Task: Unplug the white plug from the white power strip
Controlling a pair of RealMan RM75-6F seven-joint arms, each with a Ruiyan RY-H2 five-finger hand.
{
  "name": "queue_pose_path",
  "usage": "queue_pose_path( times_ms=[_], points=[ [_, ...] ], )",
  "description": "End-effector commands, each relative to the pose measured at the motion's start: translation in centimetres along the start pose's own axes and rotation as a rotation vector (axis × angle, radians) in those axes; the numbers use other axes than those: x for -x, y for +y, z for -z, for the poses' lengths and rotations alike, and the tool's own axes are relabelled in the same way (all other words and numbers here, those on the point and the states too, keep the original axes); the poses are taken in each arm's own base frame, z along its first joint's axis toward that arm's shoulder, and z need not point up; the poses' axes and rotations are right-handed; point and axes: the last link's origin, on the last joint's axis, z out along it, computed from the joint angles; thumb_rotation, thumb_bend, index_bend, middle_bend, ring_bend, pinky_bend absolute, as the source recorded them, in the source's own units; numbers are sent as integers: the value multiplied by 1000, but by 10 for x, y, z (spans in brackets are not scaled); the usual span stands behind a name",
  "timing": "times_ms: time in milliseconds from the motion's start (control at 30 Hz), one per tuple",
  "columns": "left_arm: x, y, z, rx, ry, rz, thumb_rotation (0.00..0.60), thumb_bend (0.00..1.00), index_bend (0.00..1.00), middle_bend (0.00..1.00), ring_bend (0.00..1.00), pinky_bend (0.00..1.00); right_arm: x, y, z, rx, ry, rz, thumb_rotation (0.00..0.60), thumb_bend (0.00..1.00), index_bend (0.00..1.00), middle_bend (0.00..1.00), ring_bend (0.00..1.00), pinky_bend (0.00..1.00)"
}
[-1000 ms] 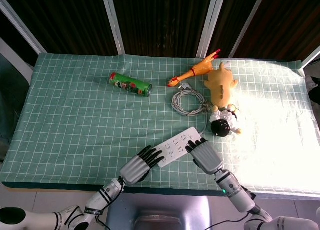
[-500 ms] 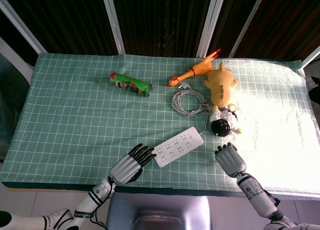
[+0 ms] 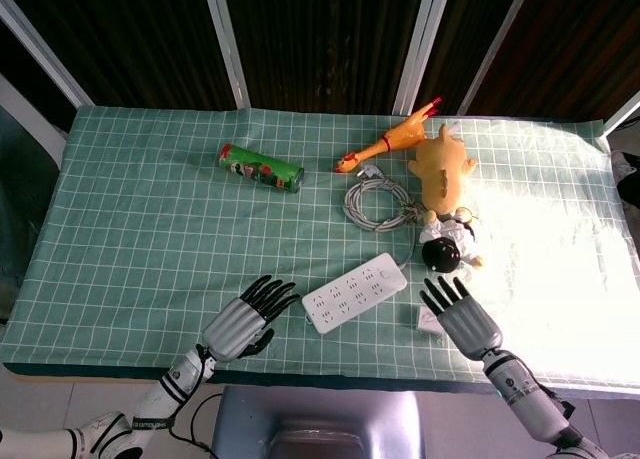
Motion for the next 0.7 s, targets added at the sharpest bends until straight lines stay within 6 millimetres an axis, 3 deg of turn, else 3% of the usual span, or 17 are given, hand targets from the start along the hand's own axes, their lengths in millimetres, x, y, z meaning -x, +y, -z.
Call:
queue_pose_path(
  times_ms=[33, 200, 433, 567, 700],
  points=[
    [-20, -13, 21, -8, 61, -19, 569, 536, 0, 0, 0, 33, -20, 15, 29, 45, 93, -145, 600, 234, 0, 1, 34, 222],
    [-45, -34, 76, -89, 114, -70, 583, 553, 0, 0, 0, 35, -33, 45, 74, 242, 231, -366, 600, 234, 0, 0, 2, 188],
    [-64, -79, 174, -403, 160, -176, 600, 569, 0, 0, 0, 35, -2, 84, 125, 570, 337, -534, 600, 234, 0, 0, 0, 44],
    [-62, -103, 199, -538, 162, -173, 600, 573, 0, 0, 0, 33, 18, 97, 136, 664, 310, -565, 600, 234, 0, 0, 0, 15],
    [-66, -113, 197, -557, 162, -138, 600, 574, 0, 0, 0, 29, 19, 98, 136, 632, 316, -567, 600, 234, 0, 0, 0, 0]
  ],
)
